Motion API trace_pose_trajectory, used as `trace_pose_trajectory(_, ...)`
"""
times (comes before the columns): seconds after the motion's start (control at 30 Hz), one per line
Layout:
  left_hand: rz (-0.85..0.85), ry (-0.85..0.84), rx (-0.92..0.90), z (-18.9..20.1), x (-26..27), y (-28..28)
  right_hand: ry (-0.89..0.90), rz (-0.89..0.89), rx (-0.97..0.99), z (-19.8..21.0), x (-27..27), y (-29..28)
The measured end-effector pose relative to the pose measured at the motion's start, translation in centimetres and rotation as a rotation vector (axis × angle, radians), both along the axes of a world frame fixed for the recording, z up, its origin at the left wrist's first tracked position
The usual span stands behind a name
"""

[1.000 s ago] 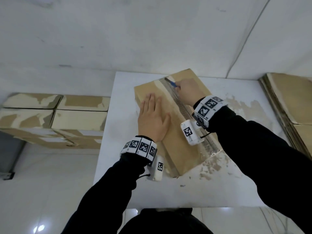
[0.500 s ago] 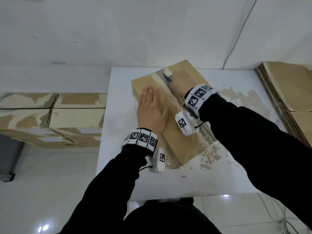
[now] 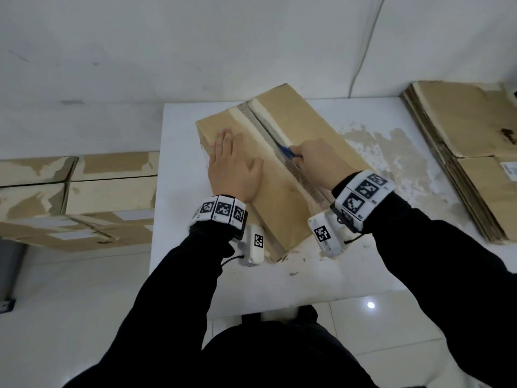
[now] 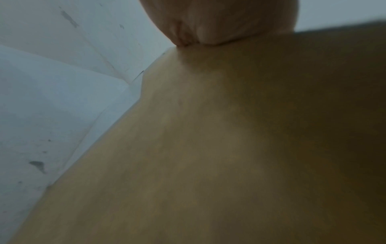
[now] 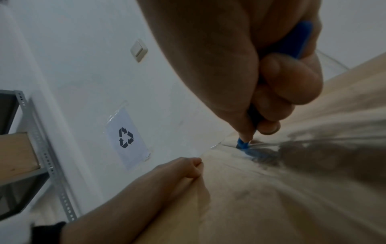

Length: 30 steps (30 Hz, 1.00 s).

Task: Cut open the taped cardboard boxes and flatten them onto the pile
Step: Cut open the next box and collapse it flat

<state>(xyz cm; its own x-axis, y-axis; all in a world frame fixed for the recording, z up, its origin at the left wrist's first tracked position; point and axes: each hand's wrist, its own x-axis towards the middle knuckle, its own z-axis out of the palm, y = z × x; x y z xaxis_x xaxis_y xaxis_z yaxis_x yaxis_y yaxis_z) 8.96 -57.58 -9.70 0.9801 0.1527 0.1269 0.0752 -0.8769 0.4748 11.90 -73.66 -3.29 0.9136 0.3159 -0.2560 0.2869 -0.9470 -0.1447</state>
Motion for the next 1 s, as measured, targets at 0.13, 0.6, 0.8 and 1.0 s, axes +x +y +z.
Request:
trace_pose_trajectory(0.13, 0.001, -0.003, 0.013, 0.0, 0.0, -0.1, -0.012, -0.006, 0.018, -0.4, -2.5, -2.1)
trace_pose_trajectory(0.6, -0.016, 0.017, 0.09, 0.2, 0.2, 0.0, -0.082, -0.05, 0.102, -0.8, -13.5, -9.7)
trace_pose_trajectory(0.8, -0.304, -0.106, 0.21, 2.1, -0.9, -1.0, -0.074, -0.112, 0.238, -1.1, -15.6, -11.0)
trace_pose_trajectory(1.0, -0.841, -0.064, 0.347, 3.3, -4.5, -6.6, 0.013, -0.238, 0.583, -2.3, -16.1, -12.0)
